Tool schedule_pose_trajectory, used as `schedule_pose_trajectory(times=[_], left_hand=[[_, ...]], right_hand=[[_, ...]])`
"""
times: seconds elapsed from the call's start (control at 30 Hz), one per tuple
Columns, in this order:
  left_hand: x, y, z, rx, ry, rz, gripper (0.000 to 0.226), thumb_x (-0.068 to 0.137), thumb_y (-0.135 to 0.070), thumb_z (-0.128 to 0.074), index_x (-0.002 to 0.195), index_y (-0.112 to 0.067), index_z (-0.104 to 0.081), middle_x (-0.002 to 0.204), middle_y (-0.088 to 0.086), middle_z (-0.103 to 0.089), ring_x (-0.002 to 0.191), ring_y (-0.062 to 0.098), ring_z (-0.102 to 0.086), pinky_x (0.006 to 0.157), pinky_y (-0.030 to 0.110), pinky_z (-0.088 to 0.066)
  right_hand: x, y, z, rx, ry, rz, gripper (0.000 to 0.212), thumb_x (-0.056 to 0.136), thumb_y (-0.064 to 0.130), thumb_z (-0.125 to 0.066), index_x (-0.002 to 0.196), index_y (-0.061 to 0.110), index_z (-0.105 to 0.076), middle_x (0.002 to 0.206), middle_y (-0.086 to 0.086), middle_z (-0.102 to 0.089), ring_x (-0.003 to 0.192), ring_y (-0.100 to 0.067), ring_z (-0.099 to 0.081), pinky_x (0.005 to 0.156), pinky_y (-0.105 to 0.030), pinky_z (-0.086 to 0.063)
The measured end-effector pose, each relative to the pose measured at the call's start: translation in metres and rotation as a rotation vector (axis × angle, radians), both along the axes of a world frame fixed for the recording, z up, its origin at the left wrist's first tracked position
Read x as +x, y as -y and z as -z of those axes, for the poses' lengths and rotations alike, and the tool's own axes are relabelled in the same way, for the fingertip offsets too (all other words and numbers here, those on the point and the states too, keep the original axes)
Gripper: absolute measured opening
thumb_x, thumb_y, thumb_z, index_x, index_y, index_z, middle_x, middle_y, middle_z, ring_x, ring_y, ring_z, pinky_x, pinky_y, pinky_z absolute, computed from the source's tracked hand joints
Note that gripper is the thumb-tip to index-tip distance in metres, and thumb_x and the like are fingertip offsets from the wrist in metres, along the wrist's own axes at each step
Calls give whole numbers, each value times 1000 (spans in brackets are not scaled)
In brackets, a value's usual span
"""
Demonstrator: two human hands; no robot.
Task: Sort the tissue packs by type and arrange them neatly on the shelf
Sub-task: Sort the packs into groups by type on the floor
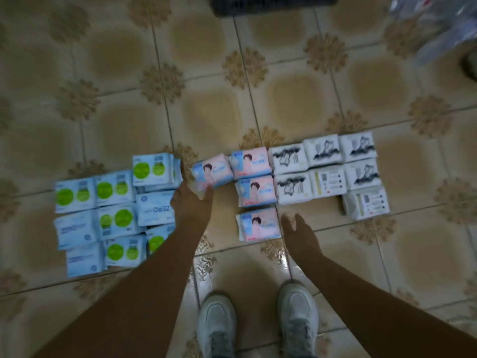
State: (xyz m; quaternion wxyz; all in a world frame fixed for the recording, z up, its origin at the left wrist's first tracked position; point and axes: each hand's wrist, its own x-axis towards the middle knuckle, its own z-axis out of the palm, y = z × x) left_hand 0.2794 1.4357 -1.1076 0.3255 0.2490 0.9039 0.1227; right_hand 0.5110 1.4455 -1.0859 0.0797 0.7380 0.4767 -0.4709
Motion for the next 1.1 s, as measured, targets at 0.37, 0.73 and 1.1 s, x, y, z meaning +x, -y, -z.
schedule_pose_trajectory(times=[0.37, 0.73, 1.1], left_hand=[[-83, -70, -526, 250, -135, 288, 82, 87, -36, -69, 153, -11, -27, 149, 14, -40, 135, 34, -42, 110, 40, -37], [-178, 107, -1031, 602, -597, 106, 70, 99, -50, -49, 155, -19, -23, 156, 5, -35, 142, 25, -36, 113, 42, -37], [-250, 491, -1167, 568, -937, -194, 57, 96, -48, -53, 142, -14, -46, 139, 12, -53, 128, 32, -48, 107, 43, -40]], right_hand=[[-109, -111, -509, 533, -102, -683, 64, 100, 51, -38, 153, 17, -28, 157, -6, -31, 144, -24, -28, 115, -36, -28], [-227, 23, -971, 1119, -443, -988, 70, 96, 66, -24, 155, 27, -24, 160, 6, -25, 148, -16, -20, 120, -36, -20], [-333, 328, -1078, 1104, -952, -1152, 72, 92, 61, -29, 152, 20, -33, 158, 2, -31, 146, -14, -24, 119, -33, -17]])
